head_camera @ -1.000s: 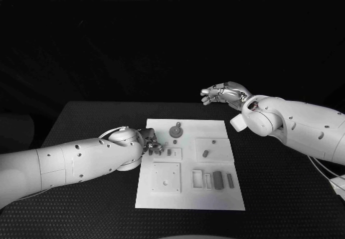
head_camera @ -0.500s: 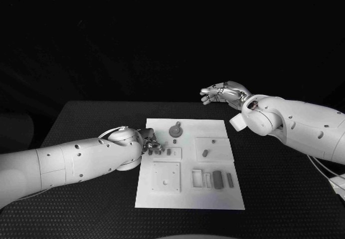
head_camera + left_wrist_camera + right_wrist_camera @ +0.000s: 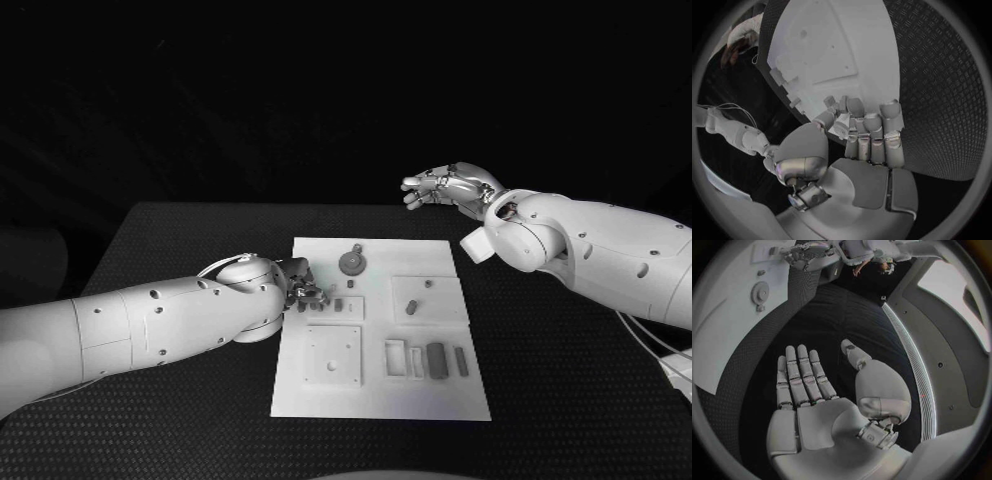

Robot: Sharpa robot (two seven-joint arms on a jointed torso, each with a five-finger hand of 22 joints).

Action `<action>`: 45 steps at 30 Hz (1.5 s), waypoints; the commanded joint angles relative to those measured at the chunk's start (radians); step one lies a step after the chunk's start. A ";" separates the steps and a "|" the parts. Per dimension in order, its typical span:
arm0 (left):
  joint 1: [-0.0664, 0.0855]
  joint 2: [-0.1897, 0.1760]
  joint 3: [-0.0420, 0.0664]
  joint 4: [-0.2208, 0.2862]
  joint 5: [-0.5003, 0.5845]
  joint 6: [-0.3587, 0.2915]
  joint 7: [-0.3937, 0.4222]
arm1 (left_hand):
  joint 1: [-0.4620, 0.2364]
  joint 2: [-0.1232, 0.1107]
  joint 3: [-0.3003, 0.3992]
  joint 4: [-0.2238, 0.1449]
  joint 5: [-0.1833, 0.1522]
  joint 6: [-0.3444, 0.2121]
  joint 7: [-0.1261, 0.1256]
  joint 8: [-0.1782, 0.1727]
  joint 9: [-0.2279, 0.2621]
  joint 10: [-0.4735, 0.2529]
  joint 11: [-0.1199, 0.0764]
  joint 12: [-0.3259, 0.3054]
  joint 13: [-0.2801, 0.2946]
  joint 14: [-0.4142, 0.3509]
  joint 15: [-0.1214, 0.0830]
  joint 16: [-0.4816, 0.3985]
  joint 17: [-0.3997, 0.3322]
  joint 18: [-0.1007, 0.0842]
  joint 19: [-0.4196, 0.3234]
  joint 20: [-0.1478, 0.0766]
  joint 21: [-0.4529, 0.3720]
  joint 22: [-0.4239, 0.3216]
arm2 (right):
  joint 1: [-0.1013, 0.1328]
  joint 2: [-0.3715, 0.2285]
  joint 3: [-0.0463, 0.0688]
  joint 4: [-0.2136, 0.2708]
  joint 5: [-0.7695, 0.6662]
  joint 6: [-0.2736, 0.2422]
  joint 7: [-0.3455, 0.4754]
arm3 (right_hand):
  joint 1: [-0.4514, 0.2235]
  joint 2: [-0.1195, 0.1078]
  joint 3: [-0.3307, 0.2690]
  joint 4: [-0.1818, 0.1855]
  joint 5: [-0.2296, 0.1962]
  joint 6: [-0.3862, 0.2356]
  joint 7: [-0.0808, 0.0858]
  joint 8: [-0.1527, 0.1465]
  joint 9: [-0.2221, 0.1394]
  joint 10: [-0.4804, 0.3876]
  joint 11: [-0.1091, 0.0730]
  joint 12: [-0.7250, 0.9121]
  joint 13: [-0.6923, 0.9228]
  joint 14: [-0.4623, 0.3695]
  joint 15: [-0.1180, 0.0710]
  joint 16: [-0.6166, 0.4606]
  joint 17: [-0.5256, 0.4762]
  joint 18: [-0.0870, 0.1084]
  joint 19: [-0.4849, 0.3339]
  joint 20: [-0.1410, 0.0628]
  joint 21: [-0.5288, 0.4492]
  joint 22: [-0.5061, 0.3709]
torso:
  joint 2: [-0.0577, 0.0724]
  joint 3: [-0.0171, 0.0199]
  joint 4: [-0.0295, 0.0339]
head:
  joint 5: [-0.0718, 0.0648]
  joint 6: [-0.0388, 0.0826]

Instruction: Assemble the parts on the task board

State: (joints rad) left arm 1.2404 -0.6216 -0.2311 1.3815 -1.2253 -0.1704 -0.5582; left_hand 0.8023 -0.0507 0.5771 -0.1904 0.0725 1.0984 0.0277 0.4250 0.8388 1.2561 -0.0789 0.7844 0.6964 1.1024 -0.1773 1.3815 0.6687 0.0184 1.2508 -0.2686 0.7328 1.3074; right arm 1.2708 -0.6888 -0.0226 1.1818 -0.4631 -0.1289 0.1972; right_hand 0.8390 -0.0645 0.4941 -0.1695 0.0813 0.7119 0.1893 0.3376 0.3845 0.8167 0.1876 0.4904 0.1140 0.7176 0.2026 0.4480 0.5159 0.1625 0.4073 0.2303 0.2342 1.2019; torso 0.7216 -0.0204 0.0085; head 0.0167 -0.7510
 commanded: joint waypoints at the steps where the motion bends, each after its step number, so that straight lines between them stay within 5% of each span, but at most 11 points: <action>1: 0.000 0.002 0.000 0.001 0.003 0.006 0.007 | 0.001 -0.009 0.001 0.007 -0.004 0.001 0.003 -0.004 -0.001 -0.002 0.003 -0.002 -0.001 -0.005 0.000 0.001 -0.002 0.042 -0.006 -0.001 -0.003 0.019 | -0.001 0.000 0.000 0.001 0.000 0.011 0.011 | 0.003 -0.002 0.001 0.008 -0.002 -0.005 0.039 0.007 -0.001 -0.003 0.004 -0.005 -0.002 -0.005 0.001 -0.006 0.002 -0.018 -0.001 -0.001 -0.004 0.001 | 0.000 -0.0001 -0.0001 | 0.000 0.001; 8: 0.000 0.002 0.000 -0.002 -0.015 0.004 0.004 | 0.003 -0.003 0.003 0.010 0.004 0.002 0.002 -0.004 0.000 -0.001 0.003 -0.001 -0.001 -0.005 -0.001 0.002 -0.001 0.043 -0.005 -0.002 -0.003 0.019 | -0.001 0.001 0.000 0.001 0.000 0.011 0.011 | 0.003 -0.002 0.001 0.008 -0.002 -0.005 0.039 0.007 -0.002 -0.003 0.004 -0.005 -0.002 -0.005 0.001 -0.006 0.002 -0.017 -0.001 -0.001 -0.005 0.001 | 0.000 0.0001 0.0001 | 0.001 0.001; 19: -0.001 0.005 -0.001 -0.003 -0.016 0.005 -0.001 | -0.028 0.049 0.000 -0.020 0.166 0.010 -0.001 -0.004 0.005 0.004 0.000 0.007 0.003 -0.001 -0.004 0.010 0.001 0.043 -0.003 -0.003 0.009 0.021 | -0.001 0.000 0.000 0.001 0.000 0.012 0.011 | 0.004 -0.002 0.001 0.008 -0.002 -0.005 0.039 0.007 -0.002 -0.003 0.004 -0.004 -0.002 -0.005 0.001 -0.006 0.003 -0.017 0.000 -0.001 -0.006 0.002 | 0.000 -0.0001 -0.0001 | 0.002 0.000; 45: -0.003 0.001 -0.001 -0.002 -0.040 0.010 -0.018 | -0.066 0.027 0.001 0.002 0.179 0.022 -0.006 0.000 0.008 0.014 -0.006 0.014 0.008 0.009 -0.009 0.018 0.005 0.045 0.009 -0.006 0.019 0.021 | -0.001 -0.001 0.000 0.001 0.001 0.012 0.010 | 0.004 -0.003 0.000 0.009 -0.002 -0.005 0.039 0.008 -0.004 -0.003 0.004 -0.004 -0.003 -0.005 0.001 -0.008 0.004 -0.017 0.000 -0.001 -0.008 0.003 | 0.000 0.0002 -0.0007 | 0.003 -0.002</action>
State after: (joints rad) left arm 1.2371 -0.6221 -0.2324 1.3779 -1.2500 -0.1698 -0.5686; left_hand 0.7449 -0.0248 0.5766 -0.1941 0.2476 1.1123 0.0205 0.4249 0.8454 1.2633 -0.0861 0.7960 0.7026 1.1099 -0.1804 1.3974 0.6727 0.0185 1.2510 -0.2675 0.7484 1.3077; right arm 1.2708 -0.6896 -0.0226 1.1821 -0.4628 -0.1288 0.1971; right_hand 0.8390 -0.0645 0.4969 -0.1668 0.0813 0.7120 0.1893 0.3425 0.3820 0.8167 0.1876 0.4903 0.1124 0.7178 0.2025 0.4442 0.5187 0.1625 0.4073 0.2303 0.2304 1.2036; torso 0.7216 -0.0198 0.0081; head 0.0206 -0.7530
